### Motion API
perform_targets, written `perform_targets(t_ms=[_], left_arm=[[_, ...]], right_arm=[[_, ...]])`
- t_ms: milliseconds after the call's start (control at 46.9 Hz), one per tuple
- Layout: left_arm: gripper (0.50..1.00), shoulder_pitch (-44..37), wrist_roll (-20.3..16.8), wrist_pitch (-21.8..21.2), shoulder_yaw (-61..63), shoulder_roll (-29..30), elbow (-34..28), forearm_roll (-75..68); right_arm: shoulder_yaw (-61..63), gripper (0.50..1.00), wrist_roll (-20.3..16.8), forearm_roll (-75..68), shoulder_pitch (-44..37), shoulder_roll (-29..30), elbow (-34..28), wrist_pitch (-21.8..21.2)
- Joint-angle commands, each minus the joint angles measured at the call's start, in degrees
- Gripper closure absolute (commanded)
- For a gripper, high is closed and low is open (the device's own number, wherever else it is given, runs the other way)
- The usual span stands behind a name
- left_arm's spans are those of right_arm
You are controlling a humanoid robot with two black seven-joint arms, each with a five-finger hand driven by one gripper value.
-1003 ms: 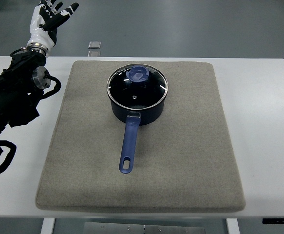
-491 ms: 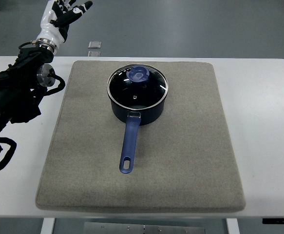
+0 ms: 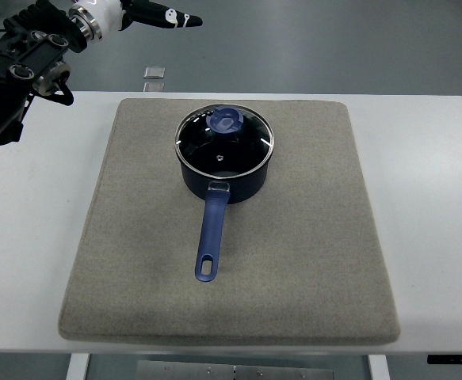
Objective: Open pot lid and place left with left hand
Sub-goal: 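Raise the left hand and swing it over toward the pot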
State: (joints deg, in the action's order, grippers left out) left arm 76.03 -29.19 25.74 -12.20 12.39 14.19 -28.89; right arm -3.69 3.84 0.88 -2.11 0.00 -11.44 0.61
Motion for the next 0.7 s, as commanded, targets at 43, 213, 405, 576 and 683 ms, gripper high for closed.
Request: perform_targets(t_ms=[43, 213, 405, 576, 683], left_arm=[[0.525, 0.26, 0.01, 3.79, -0.80, 0.44, -0.39, 0.15], [0.519, 2.36, 0.27, 4.05, 1.13, 0.97, -0.48, -1.78], [0.521, 8.60, 0.09, 4.67, 15.27, 2.55, 0.22, -6.35], [0.521, 11.24, -0.08, 4.67, 25.46, 2.03, 2.59, -7.32], [0.525, 13.87, -0.26, 4.32, 28.55, 2.03, 7.33, -10.83]], right_arm=[[0.00, 0.583, 0.02, 0.00, 0.00, 0.00, -0.07, 0.00], [0.00, 0.583, 0.02, 0.00, 0.00, 0.00, 0.02, 0.00], [0.00, 0.583, -0.06, 0.00, 0.00, 0.00, 0.02, 0.00], [0.00, 0.583, 0.02, 0.00, 0.00, 0.00, 0.02, 0.00], [0.00, 0.583, 0.02, 0.00, 0.00, 0.00, 0.02, 0.00]])
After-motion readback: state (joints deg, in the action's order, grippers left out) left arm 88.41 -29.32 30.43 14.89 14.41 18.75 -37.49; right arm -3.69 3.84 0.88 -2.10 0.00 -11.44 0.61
